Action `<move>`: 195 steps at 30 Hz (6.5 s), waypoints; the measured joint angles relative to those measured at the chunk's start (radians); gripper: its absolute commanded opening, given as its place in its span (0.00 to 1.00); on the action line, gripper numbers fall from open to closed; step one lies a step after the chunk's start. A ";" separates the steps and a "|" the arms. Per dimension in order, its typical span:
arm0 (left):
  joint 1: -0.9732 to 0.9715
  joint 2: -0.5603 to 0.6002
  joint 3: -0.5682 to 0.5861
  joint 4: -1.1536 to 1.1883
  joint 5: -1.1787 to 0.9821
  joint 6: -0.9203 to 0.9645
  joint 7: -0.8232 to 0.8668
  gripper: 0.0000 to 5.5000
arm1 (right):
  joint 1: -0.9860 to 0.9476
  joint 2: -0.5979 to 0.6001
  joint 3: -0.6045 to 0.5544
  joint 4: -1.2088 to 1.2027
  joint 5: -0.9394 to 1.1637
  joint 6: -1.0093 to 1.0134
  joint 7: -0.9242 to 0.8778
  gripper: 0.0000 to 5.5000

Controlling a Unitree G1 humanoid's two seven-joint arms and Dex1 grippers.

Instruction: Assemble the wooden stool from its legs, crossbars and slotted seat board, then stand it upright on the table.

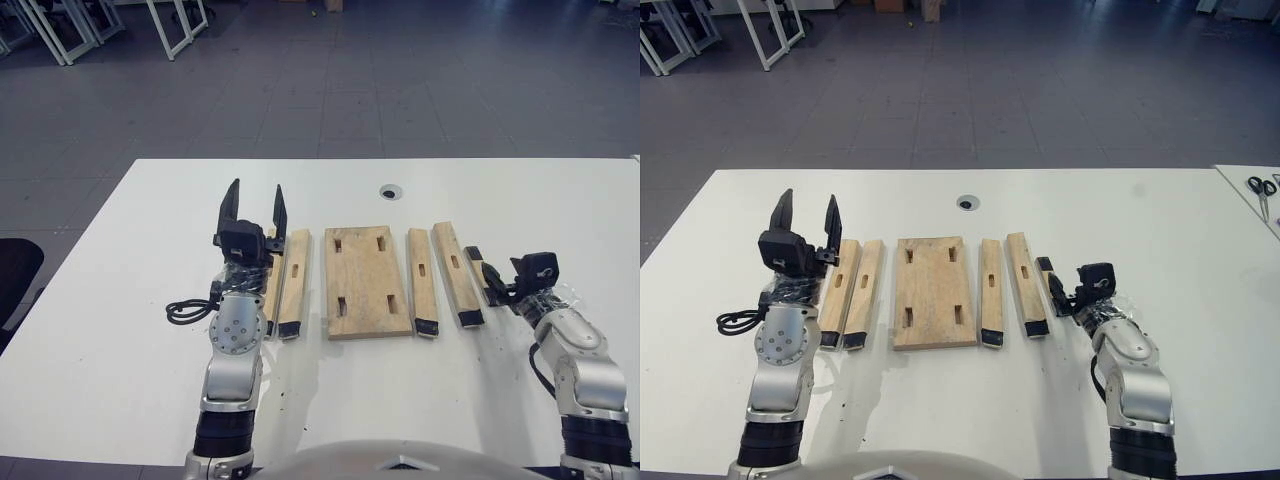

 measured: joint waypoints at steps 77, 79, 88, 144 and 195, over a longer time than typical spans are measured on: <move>-0.065 0.142 0.225 -0.146 -0.922 0.658 0.042 0.08 | 0.028 -0.105 0.380 -0.256 -0.198 -0.421 0.212 0.57; -0.057 0.160 0.223 -0.126 -0.806 0.616 0.051 0.08 | 0.029 -0.103 0.380 -0.247 -0.199 -0.401 0.198 0.57; 0.020 0.100 0.216 -0.040 -0.644 0.537 0.039 0.08 | 0.030 -0.105 0.379 -0.242 -0.193 -0.382 0.198 0.57; -0.446 0.203 0.238 -0.174 -0.481 0.998 0.006 0.20 | 0.031 -0.119 0.391 -0.202 -0.237 -0.405 0.203 0.57; 0.322 0.173 0.064 -0.007 -0.292 0.515 -0.258 0.47 | 0.064 -0.097 0.407 -0.201 -0.259 -0.420 0.171 0.57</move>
